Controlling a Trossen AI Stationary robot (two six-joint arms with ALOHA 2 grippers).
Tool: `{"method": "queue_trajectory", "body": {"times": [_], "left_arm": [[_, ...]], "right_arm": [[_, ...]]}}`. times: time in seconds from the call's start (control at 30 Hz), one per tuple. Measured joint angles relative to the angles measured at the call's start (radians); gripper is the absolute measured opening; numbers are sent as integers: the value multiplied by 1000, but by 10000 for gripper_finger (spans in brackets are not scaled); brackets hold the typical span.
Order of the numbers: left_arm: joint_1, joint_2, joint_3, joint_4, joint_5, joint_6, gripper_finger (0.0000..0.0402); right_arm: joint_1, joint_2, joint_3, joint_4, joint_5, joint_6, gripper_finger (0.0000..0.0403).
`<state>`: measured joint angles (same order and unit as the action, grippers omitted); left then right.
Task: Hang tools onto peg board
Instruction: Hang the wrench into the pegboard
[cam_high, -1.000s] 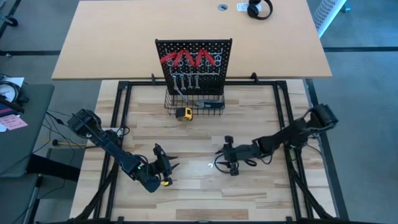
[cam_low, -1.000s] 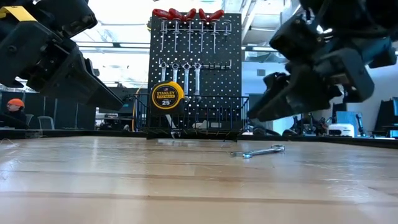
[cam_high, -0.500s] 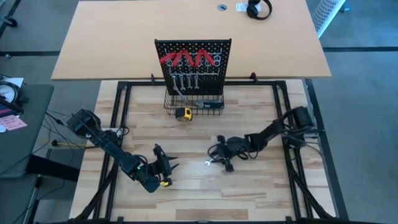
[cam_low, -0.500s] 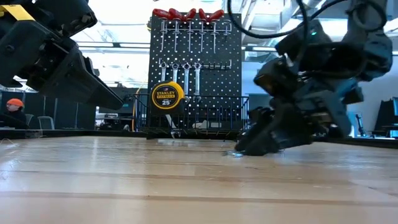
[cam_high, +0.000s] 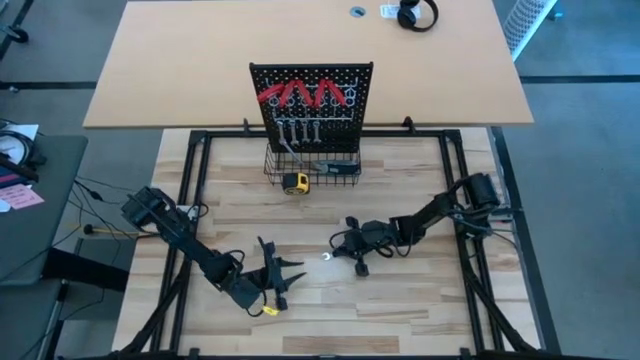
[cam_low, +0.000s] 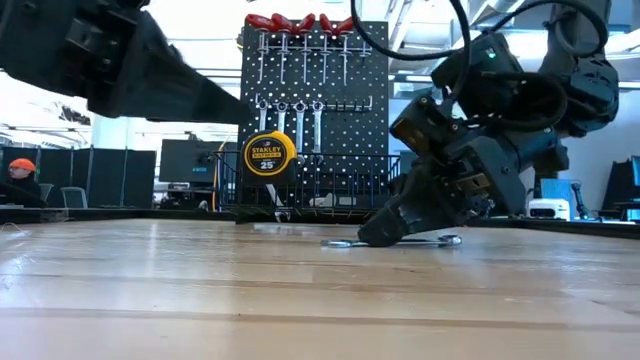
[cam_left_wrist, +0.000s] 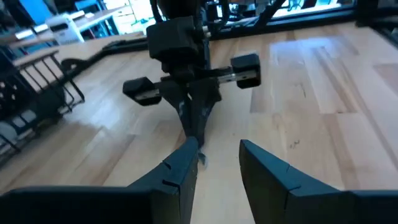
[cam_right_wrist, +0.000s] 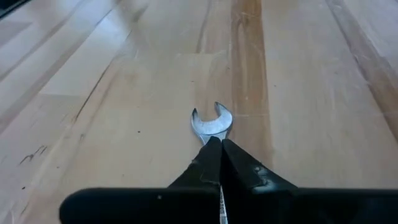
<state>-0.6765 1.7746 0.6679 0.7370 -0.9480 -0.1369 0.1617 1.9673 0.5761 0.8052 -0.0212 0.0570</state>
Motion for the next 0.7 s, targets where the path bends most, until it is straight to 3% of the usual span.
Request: {"method": "queue_trajectory", "body": {"times": [0.27,0.4,0.57,0.7], "left_arm": [[42,82,82,-6,60,36,107],[75,113,121,-4,103,-82,107],[147,173,172,-4,257,-145,111],[214,262,242,-4,371,-99,136]], "right_arm": [[34,-192,7,-20,26,-47,13],[33,-299,-9,-37,27,23,17],[47,-430,-14,-180,20,56,48],[104,-541,-15,-354,9,51,73]]}}
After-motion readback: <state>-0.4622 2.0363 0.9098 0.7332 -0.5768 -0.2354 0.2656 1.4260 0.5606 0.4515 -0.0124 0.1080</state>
